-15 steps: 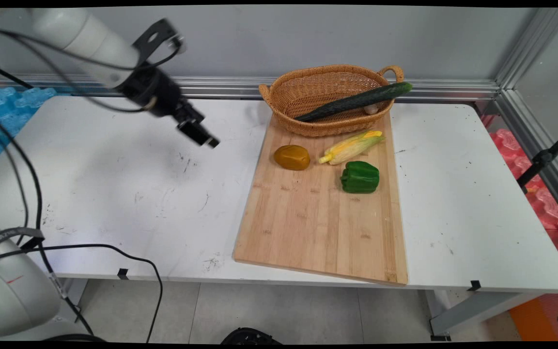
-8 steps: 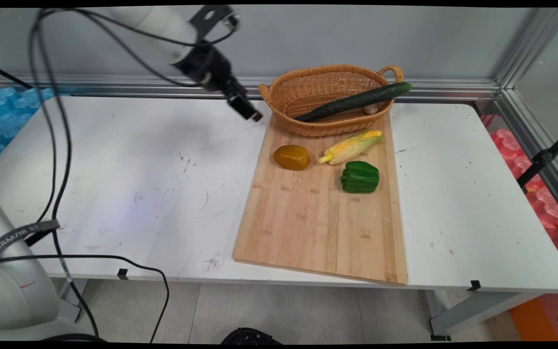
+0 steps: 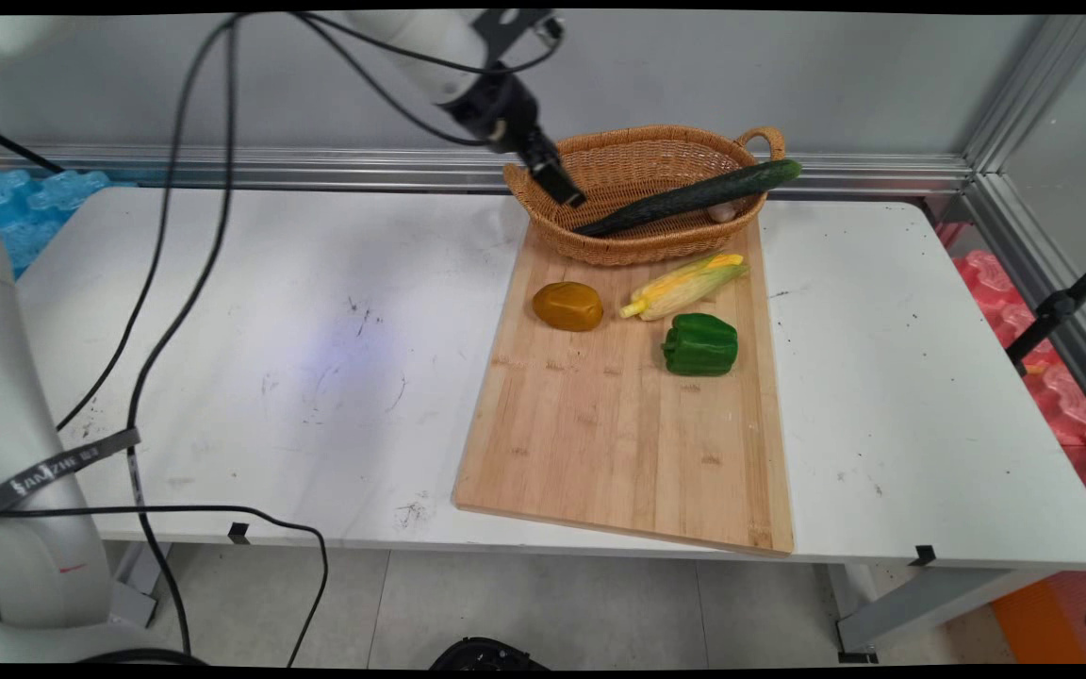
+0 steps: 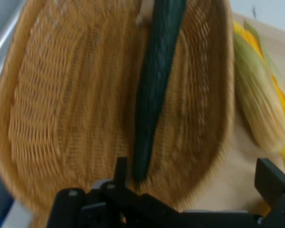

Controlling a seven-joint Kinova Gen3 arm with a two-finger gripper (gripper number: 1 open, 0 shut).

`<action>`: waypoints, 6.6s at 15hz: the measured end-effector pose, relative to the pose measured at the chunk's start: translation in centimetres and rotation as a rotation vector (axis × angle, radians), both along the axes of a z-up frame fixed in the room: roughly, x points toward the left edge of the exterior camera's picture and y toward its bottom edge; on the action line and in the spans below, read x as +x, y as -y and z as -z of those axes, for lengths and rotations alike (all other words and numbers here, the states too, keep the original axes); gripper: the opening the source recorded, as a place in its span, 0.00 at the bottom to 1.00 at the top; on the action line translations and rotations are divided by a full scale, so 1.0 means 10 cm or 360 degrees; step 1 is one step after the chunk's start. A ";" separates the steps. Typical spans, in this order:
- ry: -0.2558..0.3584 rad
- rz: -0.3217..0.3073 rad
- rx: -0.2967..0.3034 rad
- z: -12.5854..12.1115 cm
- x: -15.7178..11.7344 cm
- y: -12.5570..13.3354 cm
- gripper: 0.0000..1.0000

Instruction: Pick up the cucumber from the vegetable basket, then place the picked object on the cutting board

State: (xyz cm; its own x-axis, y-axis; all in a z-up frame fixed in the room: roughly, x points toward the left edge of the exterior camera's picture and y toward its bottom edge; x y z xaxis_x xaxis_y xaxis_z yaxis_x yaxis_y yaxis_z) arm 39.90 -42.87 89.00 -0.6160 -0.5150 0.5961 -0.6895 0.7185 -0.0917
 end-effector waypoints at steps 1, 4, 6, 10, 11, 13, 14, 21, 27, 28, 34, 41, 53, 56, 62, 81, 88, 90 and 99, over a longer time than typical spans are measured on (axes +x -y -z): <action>0.0000 0.0014 -0.0010 0.04 -0.07 0.11 1.00; 0.0003 0.0047 -0.0031 0.15 -0.25 0.42 1.00; 0.0004 0.0075 -0.0039 0.28 -0.42 0.70 1.00; 0.0017 0.0120 -0.0037 0.50 -0.65 1.04 1.00; 0.0021 0.0127 -0.0036 0.53 -0.68 1.08 1.00; 0.0030 0.0143 -0.0030 0.62 -0.75 1.18 1.00; 0.0036 0.0154 -0.0024 0.68 -0.79 1.24 1.00; 0.0062 0.0205 0.0012 0.95 -1.02 1.50 0.00; 0.0075 0.0232 0.0009 0.92 -1.06 1.54 0.00; 0.0078 0.0231 0.0000 0.88 -1.05 1.53 0.00; 0.0076 0.0229 -0.0064 0.50 -1.00 1.41 0.00; 0.0042 0.0223 -0.0128 -0.04 -1.02 1.14 0.00; -0.0003 0.0261 0.0025 -0.57 -1.04 -0.07 0.00; -0.0013 0.0284 0.0111 -0.57 -1.06 -0.47 0.00; -0.0023 0.0312 0.0252 -0.41 -1.13 -1.17 0.00; 0.0042 0.0301 0.0410 0.88 -1.66 -1.64 0.00; 0.0074 0.0246 0.0439 1.13 -1.69 -1.62 0.00; 0.0082 0.0239 0.0445 1.17 -1.69 -1.62 0.00; 0.0075 0.0275 0.0437 1.15 -1.68 -1.63 1.00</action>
